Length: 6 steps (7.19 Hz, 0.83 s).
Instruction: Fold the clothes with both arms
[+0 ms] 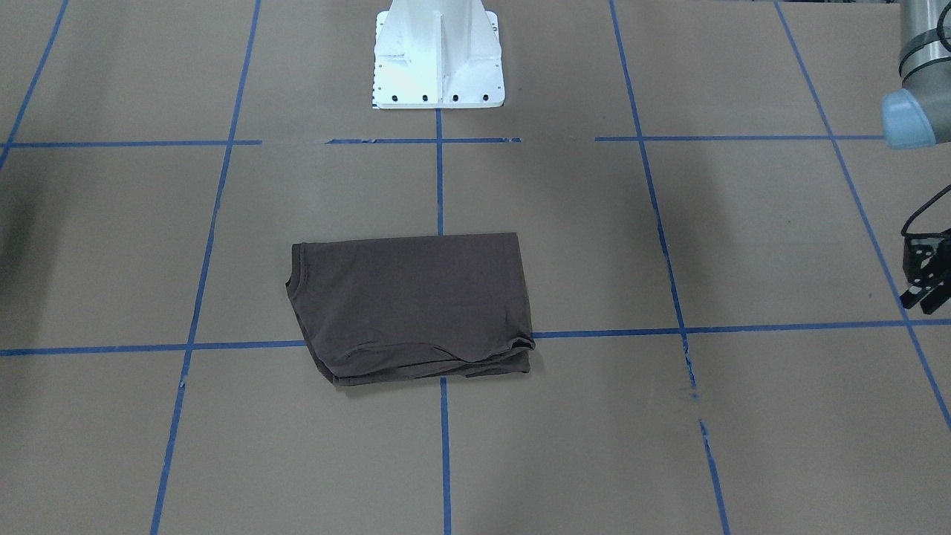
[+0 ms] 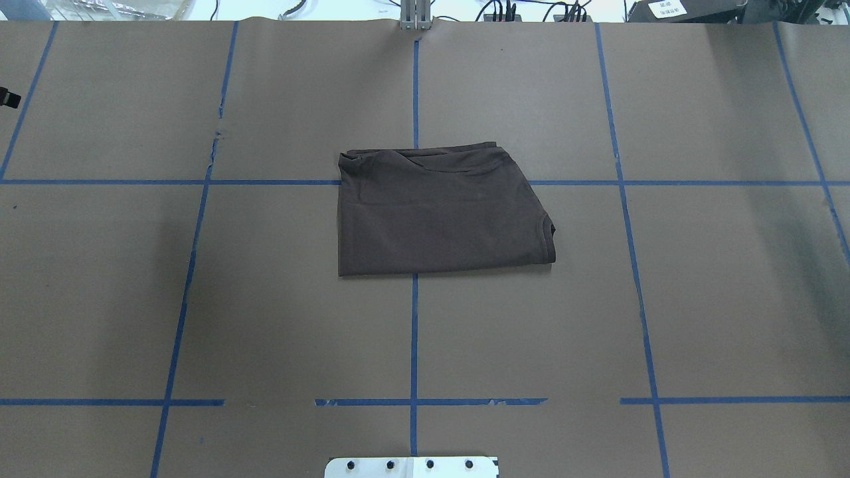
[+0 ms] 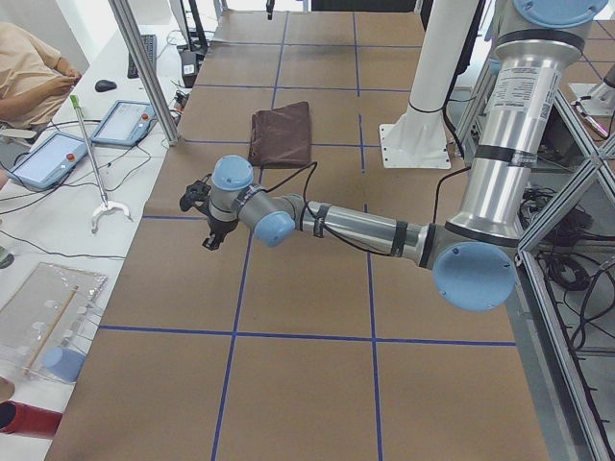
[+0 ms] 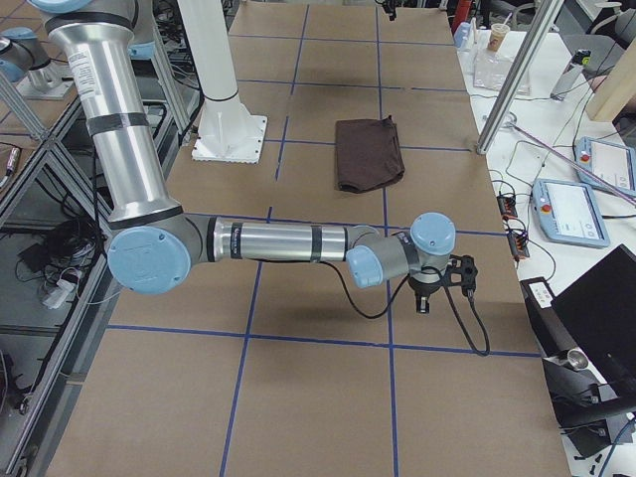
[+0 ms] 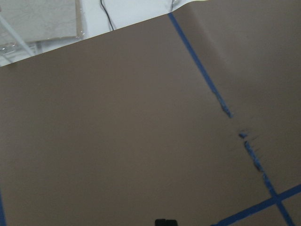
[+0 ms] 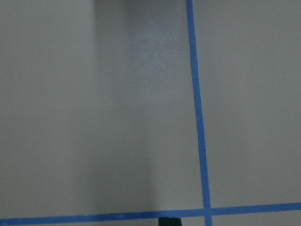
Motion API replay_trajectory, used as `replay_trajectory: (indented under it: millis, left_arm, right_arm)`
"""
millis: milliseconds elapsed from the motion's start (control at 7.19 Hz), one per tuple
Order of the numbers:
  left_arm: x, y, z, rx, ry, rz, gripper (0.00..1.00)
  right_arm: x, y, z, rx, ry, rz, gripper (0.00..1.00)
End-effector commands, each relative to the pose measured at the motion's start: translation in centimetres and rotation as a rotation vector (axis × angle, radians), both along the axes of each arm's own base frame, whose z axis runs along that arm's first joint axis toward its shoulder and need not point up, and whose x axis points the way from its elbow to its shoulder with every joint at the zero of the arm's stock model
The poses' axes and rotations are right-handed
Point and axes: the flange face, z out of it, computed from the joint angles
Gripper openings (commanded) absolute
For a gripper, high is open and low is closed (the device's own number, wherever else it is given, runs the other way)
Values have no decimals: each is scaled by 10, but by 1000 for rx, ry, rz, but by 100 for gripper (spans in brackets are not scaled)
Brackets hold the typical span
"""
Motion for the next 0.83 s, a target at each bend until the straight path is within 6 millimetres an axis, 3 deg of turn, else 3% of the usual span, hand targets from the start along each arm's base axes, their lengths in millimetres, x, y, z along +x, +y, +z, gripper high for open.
replay_trajectory:
  millis: [0, 139, 278, 417, 556, 695]
  left_arm:
    - [-45, 9, 25, -72, -55, 11, 100]
    - [-58, 13, 23, -133, -47, 14, 100]
    - [-97, 22, 33, -168, -27, 28, 100]
    - [-115, 28, 38, -209, -7, 56, 100]
    - [-116, 33, 29, -216, -7, 56, 100]
    - [-114, 77, 62, -270, -5, 60, 100]
  right_arm:
    - [13, 55, 17, 20, 27, -25, 100]
    - [16, 68, 17, 1, 30, -24, 100]
    - [10, 73, 13, -3, 37, -61, 100]
    - [-1, 74, 3, -27, 51, -133, 100]
    - [2, 79, -8, -62, 65, -201, 100]
    - [7, 71, -21, -45, 70, -239, 100]
